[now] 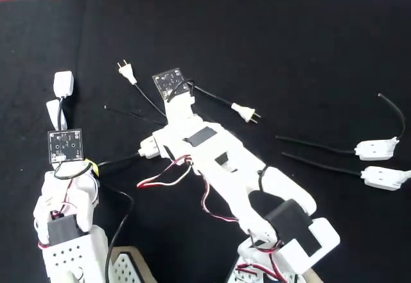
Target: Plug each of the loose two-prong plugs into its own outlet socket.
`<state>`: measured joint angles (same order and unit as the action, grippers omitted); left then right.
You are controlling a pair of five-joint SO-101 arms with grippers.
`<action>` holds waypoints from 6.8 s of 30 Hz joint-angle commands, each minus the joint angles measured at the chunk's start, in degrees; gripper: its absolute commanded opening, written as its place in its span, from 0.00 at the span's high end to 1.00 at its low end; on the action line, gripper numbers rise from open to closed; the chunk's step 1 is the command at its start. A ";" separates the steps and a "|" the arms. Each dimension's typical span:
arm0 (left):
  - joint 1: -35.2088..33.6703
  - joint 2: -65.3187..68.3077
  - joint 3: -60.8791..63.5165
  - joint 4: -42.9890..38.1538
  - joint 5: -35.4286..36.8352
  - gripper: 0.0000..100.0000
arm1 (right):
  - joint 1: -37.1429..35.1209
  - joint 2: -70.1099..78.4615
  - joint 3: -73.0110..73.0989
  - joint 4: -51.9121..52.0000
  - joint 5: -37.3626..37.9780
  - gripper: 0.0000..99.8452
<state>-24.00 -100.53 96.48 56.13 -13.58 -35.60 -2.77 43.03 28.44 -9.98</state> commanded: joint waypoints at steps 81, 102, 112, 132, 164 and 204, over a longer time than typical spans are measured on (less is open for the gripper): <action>-6.46 -0.35 0.84 0.26 -0.26 0.87 | 42.37 -3.82 -62.02 72.35 43.43 0.66; -6.46 -0.35 0.92 0.26 -0.26 0.87 | 28.92 30.11 -52.35 51.52 55.12 0.91; -6.46 -0.35 0.92 0.26 -0.26 0.87 | 29.27 27.91 -52.70 51.16 60.40 0.89; -6.46 -0.35 1.01 0.26 -0.26 0.87 | 32.70 40.57 -64.40 48.88 64.44 0.89; -6.46 -0.35 1.01 0.26 -0.26 0.87 | 33.49 44.97 -84.44 68.75 56.79 0.99; -6.81 -0.35 1.01 0.26 -0.26 0.88 | -0.35 36.44 -43.21 58.55 46.15 0.98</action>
<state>-30.15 -100.53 96.48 56.13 -13.58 -34.20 30.81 -0.22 83.91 31.52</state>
